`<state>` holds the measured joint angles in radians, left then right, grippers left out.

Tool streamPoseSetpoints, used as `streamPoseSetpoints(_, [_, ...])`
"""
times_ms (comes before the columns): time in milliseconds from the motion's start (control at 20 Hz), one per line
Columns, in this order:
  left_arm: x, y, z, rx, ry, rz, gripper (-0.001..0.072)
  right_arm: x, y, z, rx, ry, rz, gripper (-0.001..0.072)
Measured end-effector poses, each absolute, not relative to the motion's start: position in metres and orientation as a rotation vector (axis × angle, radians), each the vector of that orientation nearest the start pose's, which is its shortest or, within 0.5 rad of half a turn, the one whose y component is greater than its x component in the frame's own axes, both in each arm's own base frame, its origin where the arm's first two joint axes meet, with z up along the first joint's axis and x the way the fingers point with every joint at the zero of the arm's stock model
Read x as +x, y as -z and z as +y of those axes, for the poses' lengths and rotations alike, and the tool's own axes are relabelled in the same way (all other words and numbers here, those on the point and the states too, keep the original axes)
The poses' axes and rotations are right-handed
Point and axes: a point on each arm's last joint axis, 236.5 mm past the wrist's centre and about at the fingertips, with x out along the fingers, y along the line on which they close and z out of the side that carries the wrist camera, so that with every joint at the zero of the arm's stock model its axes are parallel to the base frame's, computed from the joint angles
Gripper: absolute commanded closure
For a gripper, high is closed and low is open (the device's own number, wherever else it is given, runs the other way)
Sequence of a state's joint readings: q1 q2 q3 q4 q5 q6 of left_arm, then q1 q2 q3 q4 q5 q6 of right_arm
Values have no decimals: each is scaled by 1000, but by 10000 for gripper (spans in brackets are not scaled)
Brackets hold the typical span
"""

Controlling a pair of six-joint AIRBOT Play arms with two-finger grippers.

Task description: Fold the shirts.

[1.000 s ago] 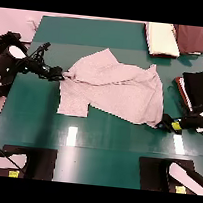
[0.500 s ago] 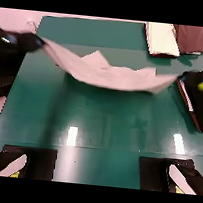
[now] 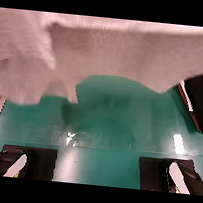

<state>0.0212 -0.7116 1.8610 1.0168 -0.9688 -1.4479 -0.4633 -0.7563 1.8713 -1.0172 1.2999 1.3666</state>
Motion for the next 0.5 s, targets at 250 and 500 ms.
streamPoseSetpoints(250, [285, -478, -77, -123, 333, 140, 686, 282, -456, 5, 37, -128, 261, 699])
streamPoseSetpoints(500, [393, -305, -80, -186, 327, 677, 686, 371, -308, 2, 108, -192, 711, 699])
